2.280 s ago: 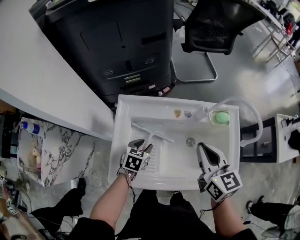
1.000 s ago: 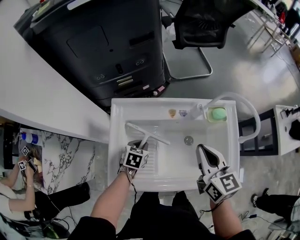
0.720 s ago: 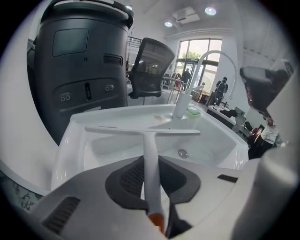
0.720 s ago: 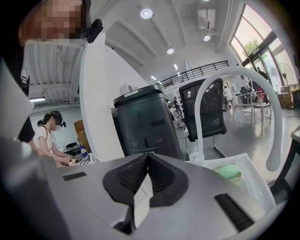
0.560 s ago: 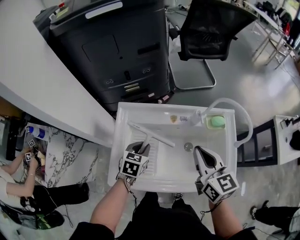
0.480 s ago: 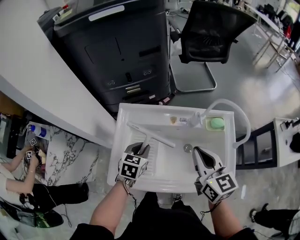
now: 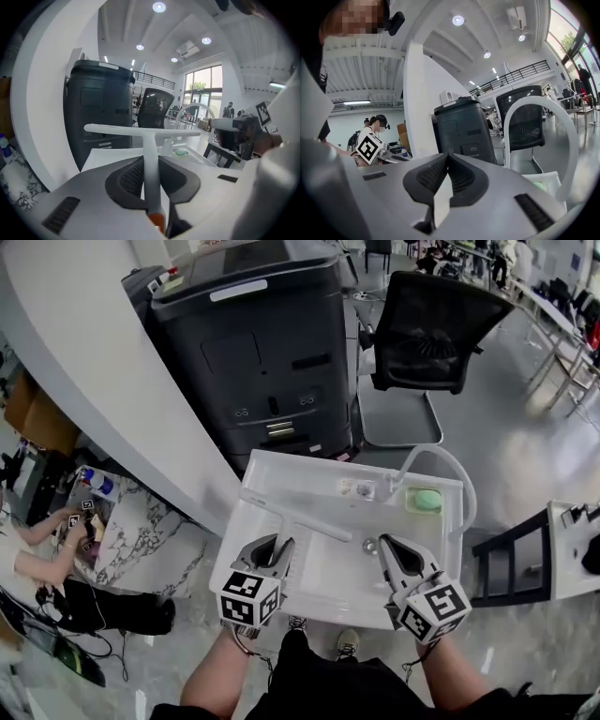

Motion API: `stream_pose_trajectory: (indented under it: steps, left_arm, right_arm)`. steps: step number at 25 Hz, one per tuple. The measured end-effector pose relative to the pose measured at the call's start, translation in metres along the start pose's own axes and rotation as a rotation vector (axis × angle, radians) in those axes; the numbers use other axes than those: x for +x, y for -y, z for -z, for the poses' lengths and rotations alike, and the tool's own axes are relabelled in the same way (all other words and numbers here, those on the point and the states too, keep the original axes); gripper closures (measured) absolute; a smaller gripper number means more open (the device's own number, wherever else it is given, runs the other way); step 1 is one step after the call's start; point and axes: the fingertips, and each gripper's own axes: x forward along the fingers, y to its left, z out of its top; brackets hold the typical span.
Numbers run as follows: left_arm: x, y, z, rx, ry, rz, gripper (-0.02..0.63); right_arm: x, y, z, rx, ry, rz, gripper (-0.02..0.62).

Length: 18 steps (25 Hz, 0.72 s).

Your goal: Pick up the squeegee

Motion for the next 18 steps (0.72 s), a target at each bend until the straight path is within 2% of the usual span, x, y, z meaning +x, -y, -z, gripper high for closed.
stream_pose_trajectory:
  steps: [8, 13, 18]
  left_arm:
    - [-0.076, 0.035, -0.023, -0.035, 0.138, -0.114, 0.528]
    - [-0.122, 0.033, -0.015, -0.05, 0.156, -0.188, 0.528]
    - [-0.157, 0.022, -0.004, -0.066, 0.165, -0.23, 0.528]
  right_arm:
    - [-0.008, -0.021, -0.004, -0.025, 0.004, -0.148, 0.578]
    - [0.002, -0.047, 0.001, -0.01, -0.002, -0.217, 0.578]
    - [0.014, -0.079, 0.01, -0.003, -0.013, -0.264, 0.578]
